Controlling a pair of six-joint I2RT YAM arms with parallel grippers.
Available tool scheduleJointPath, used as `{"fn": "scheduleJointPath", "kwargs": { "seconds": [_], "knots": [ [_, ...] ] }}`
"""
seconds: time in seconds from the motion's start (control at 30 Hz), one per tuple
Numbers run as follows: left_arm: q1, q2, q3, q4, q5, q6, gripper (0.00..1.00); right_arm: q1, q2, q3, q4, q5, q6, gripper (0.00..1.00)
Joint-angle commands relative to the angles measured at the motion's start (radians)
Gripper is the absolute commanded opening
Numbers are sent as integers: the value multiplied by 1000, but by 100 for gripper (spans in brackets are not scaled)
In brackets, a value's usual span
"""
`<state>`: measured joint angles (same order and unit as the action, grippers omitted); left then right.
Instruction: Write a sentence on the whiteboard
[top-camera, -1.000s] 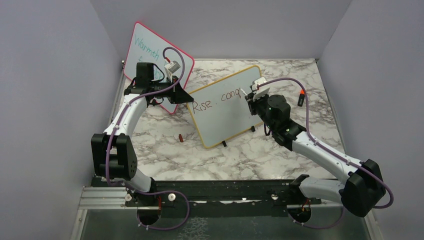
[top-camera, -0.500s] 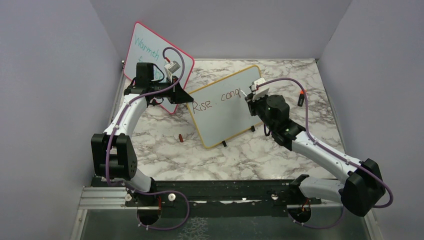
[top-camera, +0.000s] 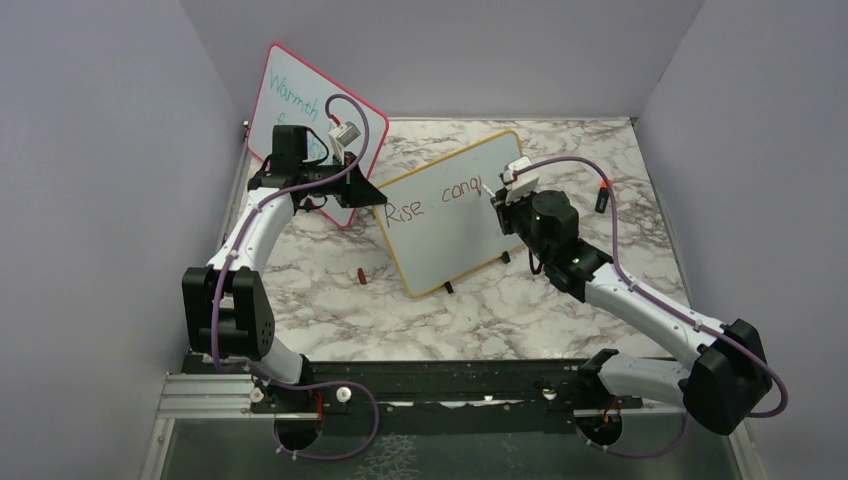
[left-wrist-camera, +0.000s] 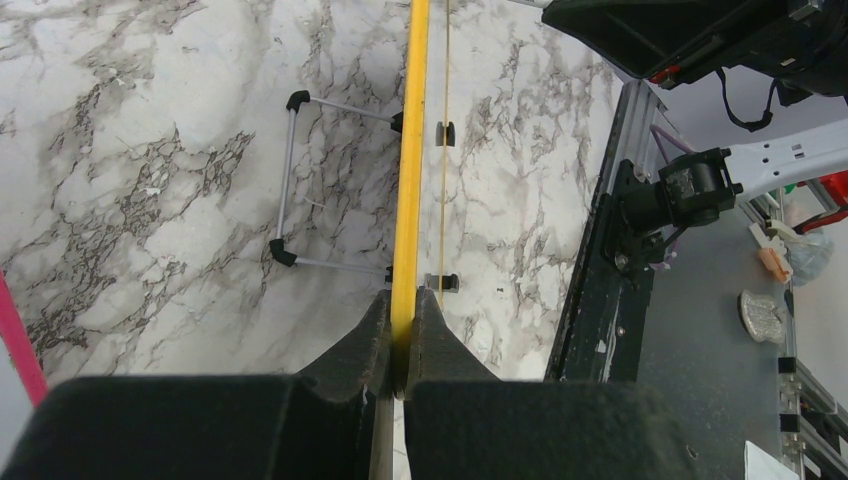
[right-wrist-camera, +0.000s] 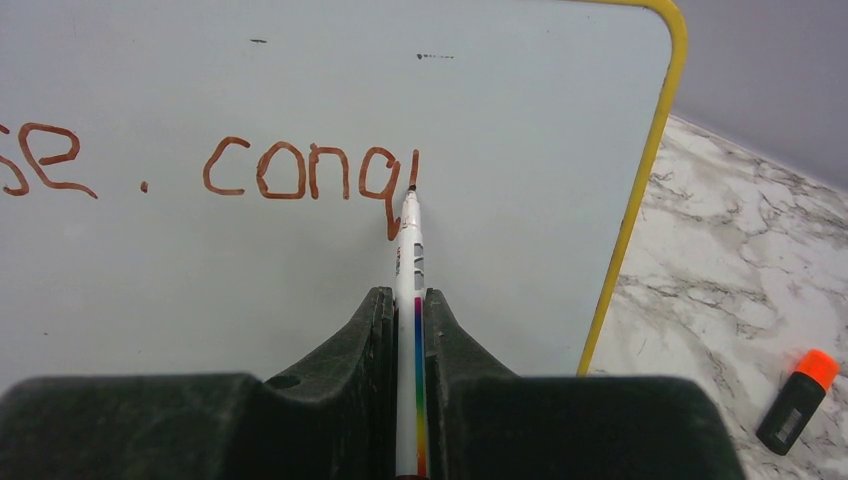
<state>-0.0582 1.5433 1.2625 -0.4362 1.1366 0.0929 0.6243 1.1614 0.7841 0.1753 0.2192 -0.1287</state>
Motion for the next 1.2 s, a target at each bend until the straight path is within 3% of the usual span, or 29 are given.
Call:
{"fn": "scheduleJointPath", "kwargs": {
  "seconds": [0.0, 1.17],
  "knots": [
    [12, 6, 11, -33, 0, 31, 0, -4, -18, -9, -34, 35, 12, 1],
    [13, 15, 14, -32, -2, 20, 0, -4, 31, 35, 108, 77, -31, 0]
  ]
}}
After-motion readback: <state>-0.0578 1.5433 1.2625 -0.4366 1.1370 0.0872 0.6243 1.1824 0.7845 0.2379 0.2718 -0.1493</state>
